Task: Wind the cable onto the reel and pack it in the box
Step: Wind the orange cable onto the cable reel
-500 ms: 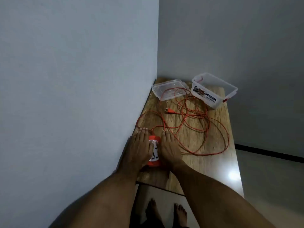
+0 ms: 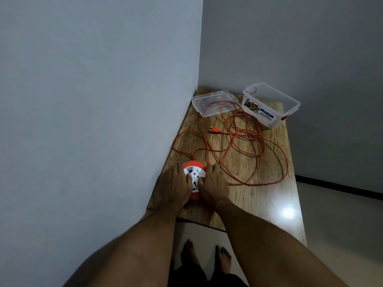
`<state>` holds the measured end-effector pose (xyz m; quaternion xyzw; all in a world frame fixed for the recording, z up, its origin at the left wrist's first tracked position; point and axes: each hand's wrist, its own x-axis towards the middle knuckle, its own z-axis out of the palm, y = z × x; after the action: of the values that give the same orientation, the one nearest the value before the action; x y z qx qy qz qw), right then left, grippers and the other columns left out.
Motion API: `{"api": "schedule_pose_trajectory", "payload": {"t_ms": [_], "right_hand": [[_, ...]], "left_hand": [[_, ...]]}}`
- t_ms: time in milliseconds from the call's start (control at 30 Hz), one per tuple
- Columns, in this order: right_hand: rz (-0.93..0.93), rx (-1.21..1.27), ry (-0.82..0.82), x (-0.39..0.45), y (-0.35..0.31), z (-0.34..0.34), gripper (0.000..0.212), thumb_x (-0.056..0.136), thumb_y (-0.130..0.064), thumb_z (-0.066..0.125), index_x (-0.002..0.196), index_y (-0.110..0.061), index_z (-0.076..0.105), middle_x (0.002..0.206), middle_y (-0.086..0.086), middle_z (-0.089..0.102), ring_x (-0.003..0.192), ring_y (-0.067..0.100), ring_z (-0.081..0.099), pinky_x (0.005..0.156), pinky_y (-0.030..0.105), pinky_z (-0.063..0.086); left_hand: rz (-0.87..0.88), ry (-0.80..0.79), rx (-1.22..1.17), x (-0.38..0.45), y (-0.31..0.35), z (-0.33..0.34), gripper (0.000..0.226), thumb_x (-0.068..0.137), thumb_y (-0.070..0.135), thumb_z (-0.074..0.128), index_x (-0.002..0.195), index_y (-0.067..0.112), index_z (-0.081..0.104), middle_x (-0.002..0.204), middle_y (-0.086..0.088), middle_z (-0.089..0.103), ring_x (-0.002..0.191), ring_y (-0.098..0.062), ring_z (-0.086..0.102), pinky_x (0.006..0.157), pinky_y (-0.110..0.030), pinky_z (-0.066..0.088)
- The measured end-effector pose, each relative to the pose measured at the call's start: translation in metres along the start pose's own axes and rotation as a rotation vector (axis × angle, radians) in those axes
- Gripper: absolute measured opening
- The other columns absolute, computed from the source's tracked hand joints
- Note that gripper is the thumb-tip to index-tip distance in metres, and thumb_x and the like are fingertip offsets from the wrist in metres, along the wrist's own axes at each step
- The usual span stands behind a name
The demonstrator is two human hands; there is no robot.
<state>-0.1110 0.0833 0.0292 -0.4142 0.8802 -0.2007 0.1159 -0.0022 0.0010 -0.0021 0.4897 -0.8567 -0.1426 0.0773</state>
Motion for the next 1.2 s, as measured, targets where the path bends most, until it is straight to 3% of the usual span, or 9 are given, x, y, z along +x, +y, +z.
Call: {"api": "schedule_pose_trajectory", "payload": {"t_ms": [200,367,600,667,733,767,900,1067,1200], "right_hand": [[0.098,0.158,-0.047,0.012,0.003,-0.007,0.049,0.081,-0.025,0.060,0.126,-0.008,0.051,0.126,0.014,0.055,0.106,0.032,0.059,0.083,0.041,0.052],[0.158,0.297,0.004,0.031,0.009,-0.022,0.053,0.078,-0.019,0.061,0.129,-0.007,0.051,0.123,0.013,0.060,0.113,0.031,0.058,0.091,0.043,0.053],[0.085,0.288,0.139,0.090,0.004,-0.072,0.058,0.078,-0.020,0.061,0.135,-0.012,0.050,0.124,0.009,0.062,0.112,0.027,0.060,0.090,0.046,0.056],[0.063,0.272,0.172,0.108,0.004,-0.086,0.056,0.079,-0.021,0.062,0.134,-0.013,0.051,0.125,0.008,0.061,0.114,0.026,0.059,0.092,0.045,0.056],[0.045,0.276,0.202,0.124,0.006,-0.099,0.054,0.082,-0.021,0.064,0.134,-0.014,0.050,0.127,0.008,0.060,0.117,0.025,0.059,0.095,0.043,0.056],[0.039,0.270,0.221,0.132,0.007,-0.106,0.053,0.083,-0.020,0.064,0.133,-0.015,0.050,0.127,0.007,0.060,0.117,0.025,0.059,0.096,0.042,0.056],[-0.006,0.241,0.316,0.160,0.012,-0.132,0.054,0.083,-0.018,0.065,0.135,-0.015,0.050,0.129,0.008,0.061,0.119,0.026,0.059,0.100,0.040,0.053],[-0.012,0.193,0.415,0.191,0.017,-0.162,0.059,0.086,-0.013,0.064,0.142,-0.014,0.046,0.135,0.010,0.059,0.125,0.027,0.057,0.104,0.038,0.048],[-0.012,0.153,0.467,0.215,0.023,-0.187,0.058,0.088,-0.008,0.064,0.142,-0.014,0.046,0.136,0.012,0.058,0.124,0.029,0.056,0.102,0.040,0.050]], "left_hand": [[-0.020,-0.048,0.001,0.020,0.011,-0.001,0.067,0.102,0.050,0.049,0.158,0.015,0.033,0.162,-0.007,0.040,0.147,-0.024,0.041,0.124,-0.036,0.024],[0.066,0.071,0.026,0.045,0.032,-0.017,0.065,0.103,0.045,0.048,0.155,0.008,0.039,0.159,-0.015,0.045,0.145,-0.031,0.044,0.122,-0.040,0.031],[0.180,0.203,0.020,0.101,0.076,-0.059,0.058,0.102,0.038,0.051,0.151,0.007,0.045,0.155,-0.014,0.050,0.141,-0.031,0.047,0.118,-0.042,0.039],[0.263,0.224,0.054,0.114,0.090,-0.072,0.058,0.094,0.032,0.070,0.139,-0.002,0.056,0.141,-0.023,0.060,0.129,-0.039,0.059,0.108,-0.048,0.051],[0.310,0.282,-0.049,0.131,0.104,-0.081,0.054,0.075,0.015,0.089,0.119,-0.010,0.067,0.117,-0.030,0.071,0.104,-0.046,0.071,0.085,-0.055,0.062],[0.311,0.301,-0.106,0.138,0.112,-0.086,0.052,0.077,0.012,0.087,0.119,-0.010,0.067,0.117,-0.030,0.071,0.104,-0.047,0.070,0.085,-0.056,0.062],[0.294,0.300,-0.185,0.171,0.140,-0.101,0.048,0.099,0.024,0.060,0.139,-0.002,0.056,0.139,-0.023,0.060,0.126,-0.037,0.057,0.107,-0.047,0.050],[0.338,0.373,-0.276,0.207,0.171,-0.116,0.042,0.099,0.026,0.062,0.133,0.002,0.059,0.134,-0.018,0.063,0.120,-0.031,0.059,0.100,-0.040,0.053],[0.404,0.387,-0.275,0.238,0.191,-0.124,0.039,0.098,0.031,0.063,0.126,0.004,0.061,0.124,-0.017,0.066,0.112,-0.030,0.062,0.097,-0.041,0.056]]}}
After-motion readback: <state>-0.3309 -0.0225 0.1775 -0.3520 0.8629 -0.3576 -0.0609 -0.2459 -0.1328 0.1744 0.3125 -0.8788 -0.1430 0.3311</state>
